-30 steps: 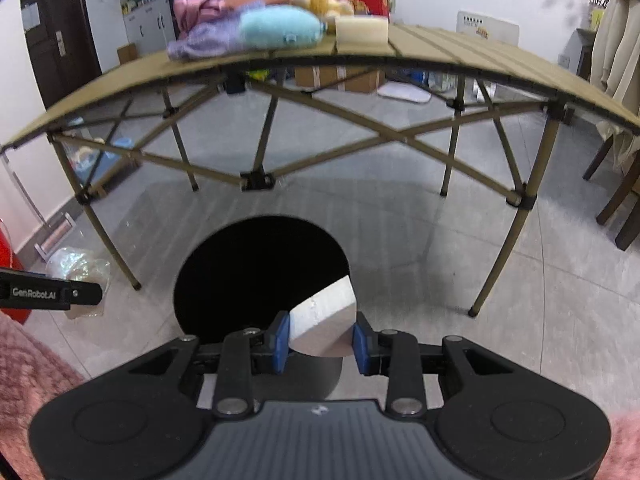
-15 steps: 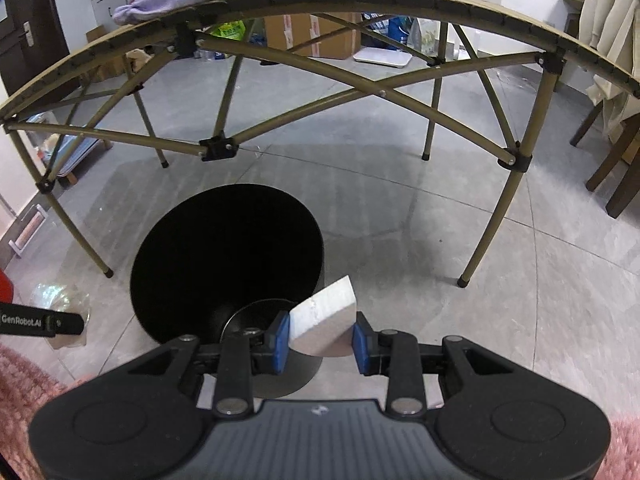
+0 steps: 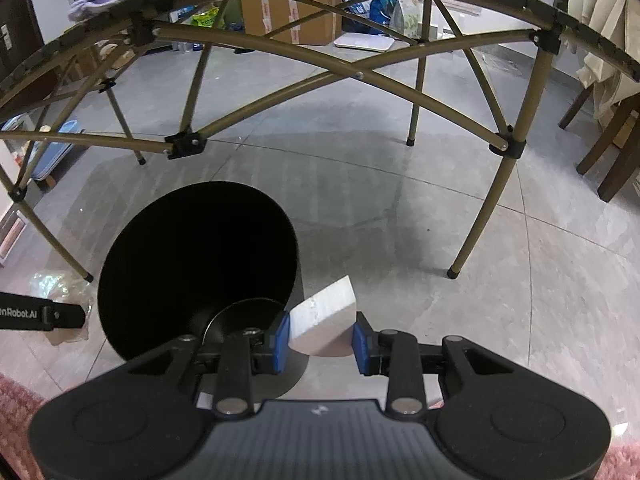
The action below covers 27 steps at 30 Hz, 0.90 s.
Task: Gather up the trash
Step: 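Carry the plastic bag and paper triangle down over the black bin with both grippers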
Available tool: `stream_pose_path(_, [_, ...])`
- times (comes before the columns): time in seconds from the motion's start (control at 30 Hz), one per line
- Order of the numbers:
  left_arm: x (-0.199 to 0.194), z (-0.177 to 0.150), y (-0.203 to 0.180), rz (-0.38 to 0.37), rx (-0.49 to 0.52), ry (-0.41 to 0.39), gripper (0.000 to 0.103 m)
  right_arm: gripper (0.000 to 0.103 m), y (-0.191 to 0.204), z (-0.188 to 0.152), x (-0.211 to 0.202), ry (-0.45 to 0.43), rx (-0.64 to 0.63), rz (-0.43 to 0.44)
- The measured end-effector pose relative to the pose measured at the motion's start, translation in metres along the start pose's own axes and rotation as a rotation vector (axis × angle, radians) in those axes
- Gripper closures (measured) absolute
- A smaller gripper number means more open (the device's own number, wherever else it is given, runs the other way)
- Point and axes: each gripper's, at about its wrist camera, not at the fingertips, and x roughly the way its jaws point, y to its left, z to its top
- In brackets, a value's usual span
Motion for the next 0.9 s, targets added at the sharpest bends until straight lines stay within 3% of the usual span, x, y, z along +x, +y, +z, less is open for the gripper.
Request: stream_pose_path(0.9, [0.028, 0.039, -0.065, -0.071, 0.019, 0.016, 0.060, 0.072, -0.024, 0.029, 0.034, -0.008, 0.074, -0.059])
